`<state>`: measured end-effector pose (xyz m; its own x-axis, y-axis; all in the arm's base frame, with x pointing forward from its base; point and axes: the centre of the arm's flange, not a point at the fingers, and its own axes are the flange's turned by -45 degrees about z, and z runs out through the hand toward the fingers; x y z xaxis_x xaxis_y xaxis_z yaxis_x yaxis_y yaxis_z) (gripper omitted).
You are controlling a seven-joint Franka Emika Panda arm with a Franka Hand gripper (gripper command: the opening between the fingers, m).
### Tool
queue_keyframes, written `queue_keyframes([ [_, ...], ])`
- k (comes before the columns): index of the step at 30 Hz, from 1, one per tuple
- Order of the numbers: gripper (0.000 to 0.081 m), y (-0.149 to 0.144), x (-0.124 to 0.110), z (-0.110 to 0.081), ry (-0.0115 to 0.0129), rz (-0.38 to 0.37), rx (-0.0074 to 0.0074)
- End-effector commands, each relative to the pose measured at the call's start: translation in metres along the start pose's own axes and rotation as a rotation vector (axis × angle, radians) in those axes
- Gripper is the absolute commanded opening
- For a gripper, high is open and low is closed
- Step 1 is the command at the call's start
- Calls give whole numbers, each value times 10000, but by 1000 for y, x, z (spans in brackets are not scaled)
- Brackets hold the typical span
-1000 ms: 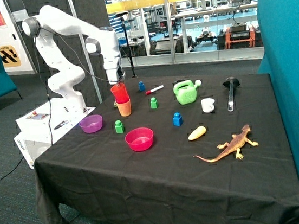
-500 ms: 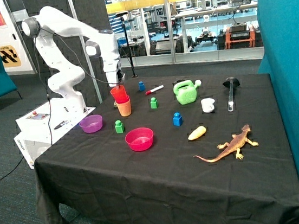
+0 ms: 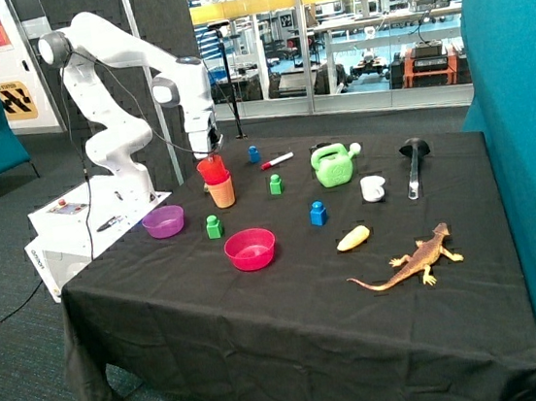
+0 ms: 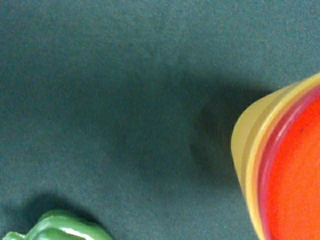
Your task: Stack the cups
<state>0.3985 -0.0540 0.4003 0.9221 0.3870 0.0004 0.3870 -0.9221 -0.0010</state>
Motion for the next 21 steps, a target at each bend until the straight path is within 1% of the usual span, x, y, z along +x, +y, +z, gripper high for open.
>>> queue_keyframes([
  [1,0,5,0,2,-4,57,-10],
  [16,0,7,14,-1,-4,-85,-10],
  [19,0,8,19,2,-4,-52,-10],
  [21,0,9,24,8,-4,49,-10],
])
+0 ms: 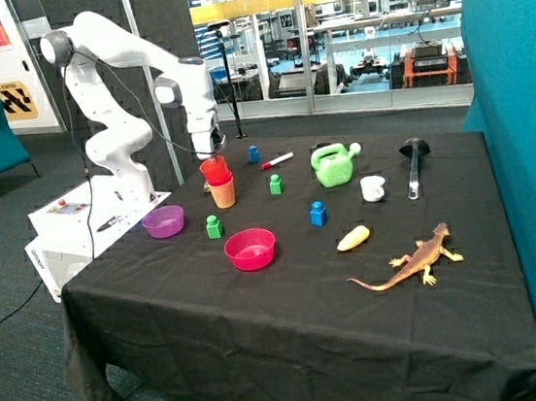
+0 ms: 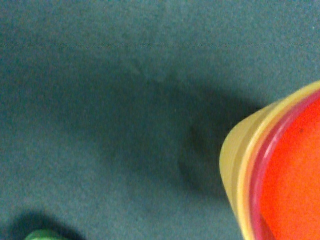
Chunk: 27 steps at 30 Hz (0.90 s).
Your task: Stack the cups
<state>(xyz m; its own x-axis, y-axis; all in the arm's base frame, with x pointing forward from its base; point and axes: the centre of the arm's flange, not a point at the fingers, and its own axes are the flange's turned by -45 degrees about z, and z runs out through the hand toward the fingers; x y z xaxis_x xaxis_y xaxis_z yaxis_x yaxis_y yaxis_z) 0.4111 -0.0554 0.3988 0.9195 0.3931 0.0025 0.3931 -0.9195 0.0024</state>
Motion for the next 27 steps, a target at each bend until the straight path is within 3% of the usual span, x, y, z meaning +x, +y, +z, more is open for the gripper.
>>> queue_keyframes([
  [1,0,3,15,10,-25,105,24],
  [6,0,4,22,22,-25,144,24],
  [10,120,3,24,25,-25,78,24],
  [19,195,-2,26,25,-25,-126,24],
  [22,287,-2,27,24,-25,-150,25],
  [25,516,-1,28,21,-24,-224,25],
  [27,595,-2,28,21,-24,-249,25],
])
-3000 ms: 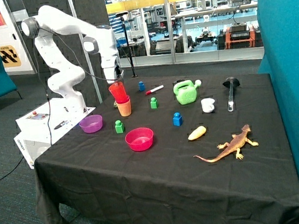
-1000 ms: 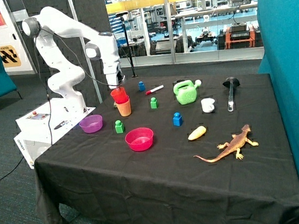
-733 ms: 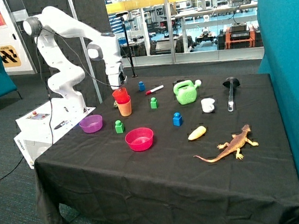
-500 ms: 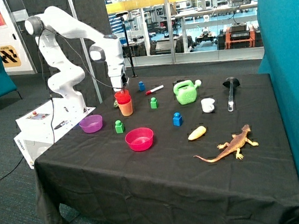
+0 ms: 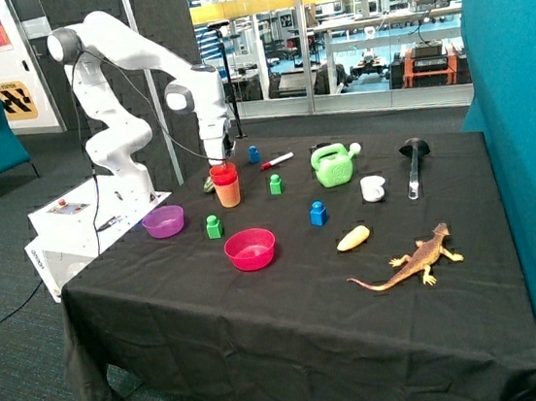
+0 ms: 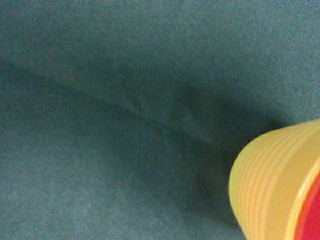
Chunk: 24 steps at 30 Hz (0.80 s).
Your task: Stack the cups
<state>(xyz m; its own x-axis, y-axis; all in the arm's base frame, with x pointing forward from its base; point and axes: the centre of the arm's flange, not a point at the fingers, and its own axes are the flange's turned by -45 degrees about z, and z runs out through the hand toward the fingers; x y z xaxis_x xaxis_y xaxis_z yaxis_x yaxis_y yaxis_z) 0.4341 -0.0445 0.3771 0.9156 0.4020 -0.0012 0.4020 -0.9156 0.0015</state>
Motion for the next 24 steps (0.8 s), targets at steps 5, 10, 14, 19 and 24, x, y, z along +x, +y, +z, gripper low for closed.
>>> queue_keyframes([
  [5,693,-1,2,-1,12,-150,15],
  [10,738,-1,0,-1,12,-162,15],
  [14,755,0,-1,-1,12,-171,15],
  [19,743,0,-1,-1,12,-164,15],
  [24,730,0,-1,-3,12,-163,15],
])
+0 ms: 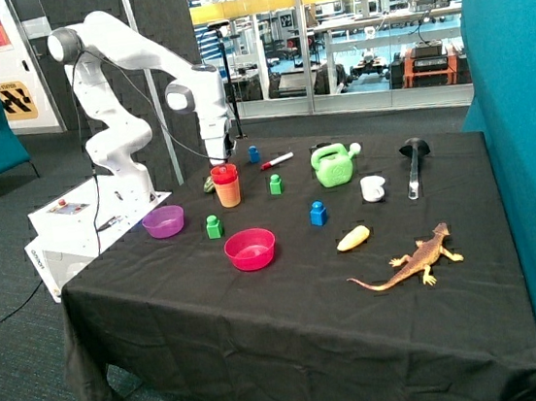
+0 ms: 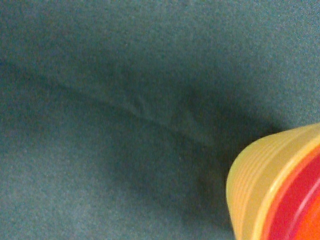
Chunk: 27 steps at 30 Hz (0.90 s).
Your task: Stack the cups
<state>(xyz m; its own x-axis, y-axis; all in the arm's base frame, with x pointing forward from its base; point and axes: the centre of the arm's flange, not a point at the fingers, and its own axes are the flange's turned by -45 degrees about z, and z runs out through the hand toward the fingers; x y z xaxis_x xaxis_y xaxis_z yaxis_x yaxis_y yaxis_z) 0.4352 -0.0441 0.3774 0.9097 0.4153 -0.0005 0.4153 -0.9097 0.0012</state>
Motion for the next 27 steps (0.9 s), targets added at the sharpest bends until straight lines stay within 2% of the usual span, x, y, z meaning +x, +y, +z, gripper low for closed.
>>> queue_keyframes([
  [1,730,1,-2,-4,5,-19,12],
  [11,628,4,-3,-16,5,-51,12],
  [27,532,4,-5,-41,5,-78,12],
])
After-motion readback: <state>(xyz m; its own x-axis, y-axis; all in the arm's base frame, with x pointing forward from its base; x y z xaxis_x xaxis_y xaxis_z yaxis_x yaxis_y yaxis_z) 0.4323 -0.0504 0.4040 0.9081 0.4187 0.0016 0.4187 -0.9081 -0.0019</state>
